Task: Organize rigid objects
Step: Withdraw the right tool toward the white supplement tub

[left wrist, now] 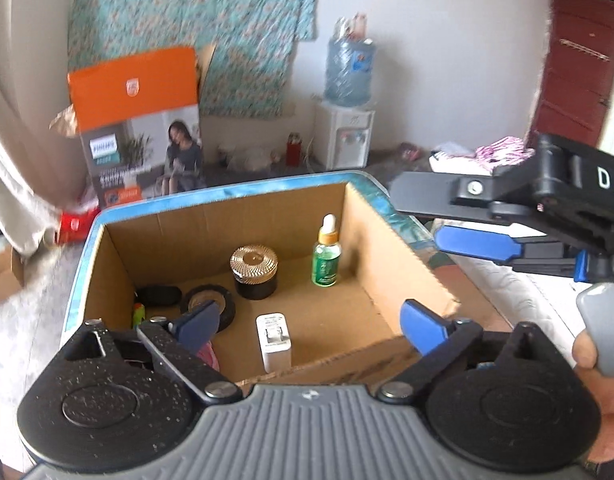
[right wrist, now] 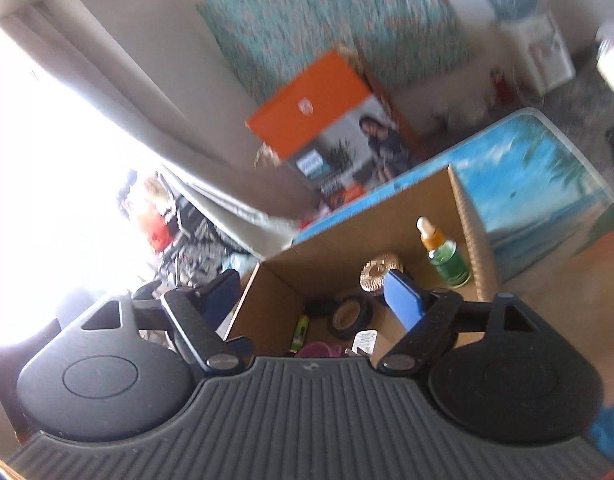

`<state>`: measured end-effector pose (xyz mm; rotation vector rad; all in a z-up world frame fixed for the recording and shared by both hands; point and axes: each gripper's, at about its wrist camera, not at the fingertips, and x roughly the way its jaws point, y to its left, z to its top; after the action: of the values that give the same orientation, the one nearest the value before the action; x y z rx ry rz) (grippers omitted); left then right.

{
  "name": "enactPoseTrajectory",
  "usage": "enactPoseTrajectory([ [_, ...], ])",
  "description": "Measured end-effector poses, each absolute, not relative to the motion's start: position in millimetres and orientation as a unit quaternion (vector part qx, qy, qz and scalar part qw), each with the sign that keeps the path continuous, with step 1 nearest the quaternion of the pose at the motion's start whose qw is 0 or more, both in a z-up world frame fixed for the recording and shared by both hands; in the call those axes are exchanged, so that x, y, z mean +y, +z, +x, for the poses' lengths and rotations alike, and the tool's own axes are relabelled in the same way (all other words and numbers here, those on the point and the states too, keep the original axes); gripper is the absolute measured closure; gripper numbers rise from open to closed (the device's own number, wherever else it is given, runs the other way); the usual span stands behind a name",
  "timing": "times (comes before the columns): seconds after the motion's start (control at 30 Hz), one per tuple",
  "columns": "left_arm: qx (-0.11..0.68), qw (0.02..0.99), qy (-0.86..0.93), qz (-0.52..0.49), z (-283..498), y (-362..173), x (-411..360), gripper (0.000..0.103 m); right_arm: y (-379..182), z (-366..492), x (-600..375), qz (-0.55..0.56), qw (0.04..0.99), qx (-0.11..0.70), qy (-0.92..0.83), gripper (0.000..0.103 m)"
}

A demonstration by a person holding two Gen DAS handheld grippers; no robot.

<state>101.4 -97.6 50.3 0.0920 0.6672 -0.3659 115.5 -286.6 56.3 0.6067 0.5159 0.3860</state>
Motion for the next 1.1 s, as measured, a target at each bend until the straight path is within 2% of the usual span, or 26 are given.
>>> enactPoseTrajectory([
  [0.3,0.318,0.930,-0.178,0.045,51,47,-56,0.001,59,65,-290,0.292,0.905,0.241,0.193,0.017],
  [0.6,0.311,0.942,-0.121,0.032,22,34,-11,0.001,28,73,-253,0.295,0.879,0.297,0.227,0.017],
  [1.0,0.323,0.942,-0.086,0.037,48,-17,6,0.002,3,107,-176,0.282,0.835,0.378,0.284,0.017],
  [1.1,0.330,0.940,-0.083,0.027,56,-26,6,0.005,-4,118,-161,0.282,0.826,0.393,0.289,0.018],
])
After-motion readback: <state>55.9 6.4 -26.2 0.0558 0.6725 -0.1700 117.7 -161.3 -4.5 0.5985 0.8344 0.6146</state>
